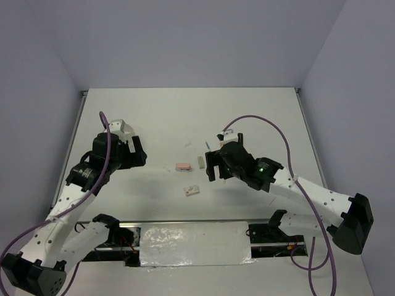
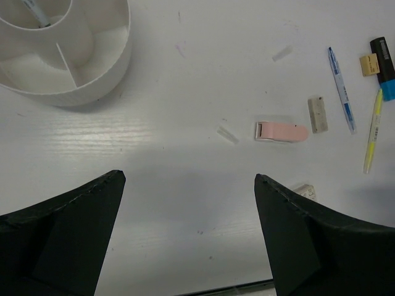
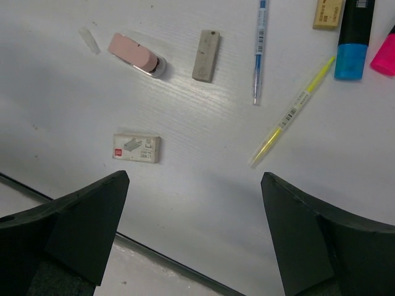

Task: Sort the stationery into containers
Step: Pick up the pen cap from the center of the board.

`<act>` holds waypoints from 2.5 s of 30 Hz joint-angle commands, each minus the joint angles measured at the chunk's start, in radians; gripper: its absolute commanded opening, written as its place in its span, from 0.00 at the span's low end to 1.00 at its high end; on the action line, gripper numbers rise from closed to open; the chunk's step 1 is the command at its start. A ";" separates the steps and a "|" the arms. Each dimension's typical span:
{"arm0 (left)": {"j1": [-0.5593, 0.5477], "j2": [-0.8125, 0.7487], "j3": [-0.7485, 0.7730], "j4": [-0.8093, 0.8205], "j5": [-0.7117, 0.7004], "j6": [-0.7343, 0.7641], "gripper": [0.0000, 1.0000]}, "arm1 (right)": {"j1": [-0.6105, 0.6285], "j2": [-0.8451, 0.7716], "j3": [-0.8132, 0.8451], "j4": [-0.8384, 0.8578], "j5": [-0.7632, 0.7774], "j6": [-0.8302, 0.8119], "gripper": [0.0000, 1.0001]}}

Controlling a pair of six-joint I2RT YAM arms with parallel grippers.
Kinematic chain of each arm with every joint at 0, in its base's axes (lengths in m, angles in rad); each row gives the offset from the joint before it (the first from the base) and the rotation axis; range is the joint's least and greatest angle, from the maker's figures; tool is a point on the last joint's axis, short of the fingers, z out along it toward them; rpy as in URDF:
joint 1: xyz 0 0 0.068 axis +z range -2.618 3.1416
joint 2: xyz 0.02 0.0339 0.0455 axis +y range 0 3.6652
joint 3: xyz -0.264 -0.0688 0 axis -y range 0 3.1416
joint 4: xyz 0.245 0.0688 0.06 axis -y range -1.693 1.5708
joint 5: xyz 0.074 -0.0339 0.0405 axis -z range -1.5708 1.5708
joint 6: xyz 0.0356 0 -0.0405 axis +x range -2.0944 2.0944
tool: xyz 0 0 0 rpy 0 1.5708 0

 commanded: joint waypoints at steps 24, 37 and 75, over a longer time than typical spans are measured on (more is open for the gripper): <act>-0.285 0.428 0.159 -0.157 -0.369 -0.972 0.89 | -0.002 -0.286 -0.072 -0.128 0.096 0.115 0.96; -0.292 0.820 0.303 -0.136 -0.235 -1.030 0.67 | -0.001 -0.355 -0.108 -0.115 0.062 0.076 0.96; -0.252 0.963 0.264 -0.058 -0.207 -0.956 0.34 | -0.002 -0.340 -0.184 -0.035 0.040 0.056 0.96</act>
